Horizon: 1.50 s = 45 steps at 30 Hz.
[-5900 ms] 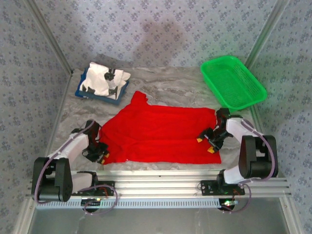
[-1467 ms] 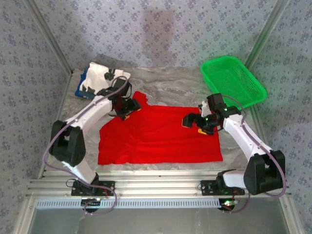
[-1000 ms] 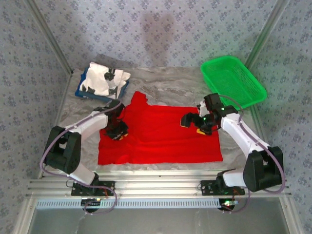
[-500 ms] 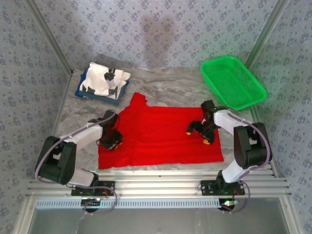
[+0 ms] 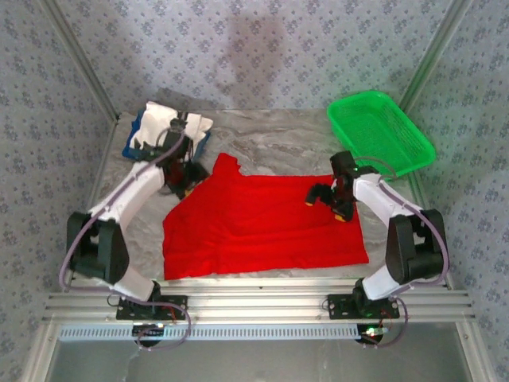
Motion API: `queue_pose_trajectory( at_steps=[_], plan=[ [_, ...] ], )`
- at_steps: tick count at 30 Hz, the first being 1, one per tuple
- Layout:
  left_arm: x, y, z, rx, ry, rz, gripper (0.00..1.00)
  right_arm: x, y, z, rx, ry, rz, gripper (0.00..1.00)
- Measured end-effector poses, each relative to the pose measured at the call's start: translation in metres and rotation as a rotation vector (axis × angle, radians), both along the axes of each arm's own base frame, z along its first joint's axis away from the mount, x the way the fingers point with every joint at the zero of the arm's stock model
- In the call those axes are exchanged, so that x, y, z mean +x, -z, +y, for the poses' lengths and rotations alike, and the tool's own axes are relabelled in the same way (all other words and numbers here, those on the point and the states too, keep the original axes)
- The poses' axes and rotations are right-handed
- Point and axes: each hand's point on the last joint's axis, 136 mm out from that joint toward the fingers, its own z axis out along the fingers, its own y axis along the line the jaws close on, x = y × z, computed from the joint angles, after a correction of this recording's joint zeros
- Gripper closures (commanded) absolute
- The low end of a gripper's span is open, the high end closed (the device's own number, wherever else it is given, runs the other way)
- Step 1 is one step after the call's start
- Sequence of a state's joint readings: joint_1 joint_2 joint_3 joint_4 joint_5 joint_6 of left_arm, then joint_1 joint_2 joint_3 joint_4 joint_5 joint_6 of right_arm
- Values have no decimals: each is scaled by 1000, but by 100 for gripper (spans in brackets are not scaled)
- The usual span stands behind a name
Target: Fold and stack the t-shirts
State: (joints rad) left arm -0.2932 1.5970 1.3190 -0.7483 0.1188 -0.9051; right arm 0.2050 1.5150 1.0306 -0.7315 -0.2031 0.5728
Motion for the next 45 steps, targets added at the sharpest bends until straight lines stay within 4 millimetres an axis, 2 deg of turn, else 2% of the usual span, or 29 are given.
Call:
queue_pose_trajectory(
  at_steps=[2,3,6,8,11,13,16,20,24,31,40,43,45],
  plan=[
    [41,-11,-10,-18,56,-54,34,16,-23,7,28,-52,-74,1],
    [58,-9,-14,-25,81,-70,35,23,-34,11,41,-81,-108,1],
    [96,13,-21,-46,148,-72,39,39,-57,20,81,-149,-174,1],
    [112,35,-24,-52,181,-52,41,49,-65,26,115,-185,-196,1],
    [132,62,-26,-43,212,-29,45,59,-61,34,157,-226,-191,2],
    [148,69,-29,-38,227,-38,46,61,-53,39,184,-246,-169,2],
    [171,69,-37,-33,246,-71,48,59,-41,44,213,-261,-128,2],
    [194,65,-43,-27,262,-108,50,61,-38,42,238,-256,-121,2],
    [200,77,-46,-19,279,-93,51,67,-41,37,253,-241,-144,2],
    [195,111,-48,1,304,-11,52,74,-38,37,268,-223,-143,2],
    [191,111,-55,3,341,-14,54,83,-31,37,278,-218,-129,2],
    [190,111,-57,-1,353,-13,57,85,-28,37,278,-215,-121,2],
    [188,112,-58,0,362,-9,62,85,-26,36,278,-212,-116,2]
  ],
)
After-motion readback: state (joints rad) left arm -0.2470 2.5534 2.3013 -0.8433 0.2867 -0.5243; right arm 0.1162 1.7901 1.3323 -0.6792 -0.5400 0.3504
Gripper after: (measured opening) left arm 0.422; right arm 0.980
